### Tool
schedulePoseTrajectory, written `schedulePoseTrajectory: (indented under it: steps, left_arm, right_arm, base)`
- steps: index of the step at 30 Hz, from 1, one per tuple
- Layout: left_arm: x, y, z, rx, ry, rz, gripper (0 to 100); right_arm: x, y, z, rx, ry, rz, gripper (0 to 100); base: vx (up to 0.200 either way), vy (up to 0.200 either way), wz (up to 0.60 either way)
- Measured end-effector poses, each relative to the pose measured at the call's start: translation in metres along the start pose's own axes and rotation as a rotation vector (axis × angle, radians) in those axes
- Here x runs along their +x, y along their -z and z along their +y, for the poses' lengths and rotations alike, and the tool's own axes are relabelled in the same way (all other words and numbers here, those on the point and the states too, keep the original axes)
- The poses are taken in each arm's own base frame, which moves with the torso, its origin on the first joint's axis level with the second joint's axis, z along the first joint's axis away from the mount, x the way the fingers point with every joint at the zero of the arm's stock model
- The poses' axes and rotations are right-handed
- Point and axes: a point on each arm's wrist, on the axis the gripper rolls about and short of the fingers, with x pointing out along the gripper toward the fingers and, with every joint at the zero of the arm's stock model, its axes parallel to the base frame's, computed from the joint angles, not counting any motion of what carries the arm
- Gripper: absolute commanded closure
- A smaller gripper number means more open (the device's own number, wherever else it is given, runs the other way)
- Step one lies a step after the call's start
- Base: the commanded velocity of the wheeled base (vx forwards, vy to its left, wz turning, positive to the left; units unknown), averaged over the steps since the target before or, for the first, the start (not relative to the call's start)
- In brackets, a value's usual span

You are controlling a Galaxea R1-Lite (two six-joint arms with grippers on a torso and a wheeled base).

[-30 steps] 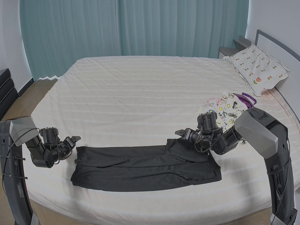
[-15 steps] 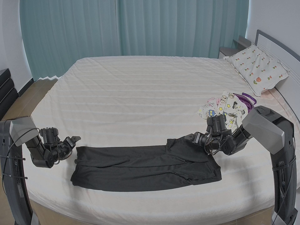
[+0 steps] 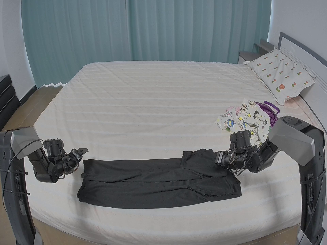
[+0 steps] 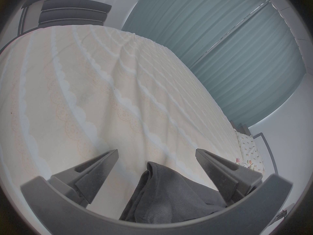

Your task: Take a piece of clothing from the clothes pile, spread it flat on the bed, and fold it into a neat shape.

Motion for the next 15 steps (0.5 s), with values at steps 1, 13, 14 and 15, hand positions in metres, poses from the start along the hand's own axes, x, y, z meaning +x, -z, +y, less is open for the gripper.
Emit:
schedulePoseTrajectory:
  steps: [1,13,14,15]
  left_arm:
    - [0.000,0.000,0.000,0.000,-0.001,-0.001,0]
    - [0.000,0.000,0.000,0.000,-0.001,0.001,0]
    - [0.000,0.000,0.000,0.001,-0.001,0.001,0]
    - [0.000,0.001,0.001,0.001,-0.001,0.001,0]
  right_arm:
    - [-0.002,0.000,-0.002,0.003,0.004,0.002,100]
    - [-0.020,0.007,-0.016,0.022,0.035,0.036,100]
    - [-0.020,0.007,-0.016,0.024,0.038,0.036,100]
    - [-0.021,0.007,-0.017,0.024,0.040,0.036,100]
  base:
    - [0.000,0.000,0.00]
    - [0.000,0.000,0.00]
    - [0.000,0.000,0.00]
    - [0.000,0.000,0.00]
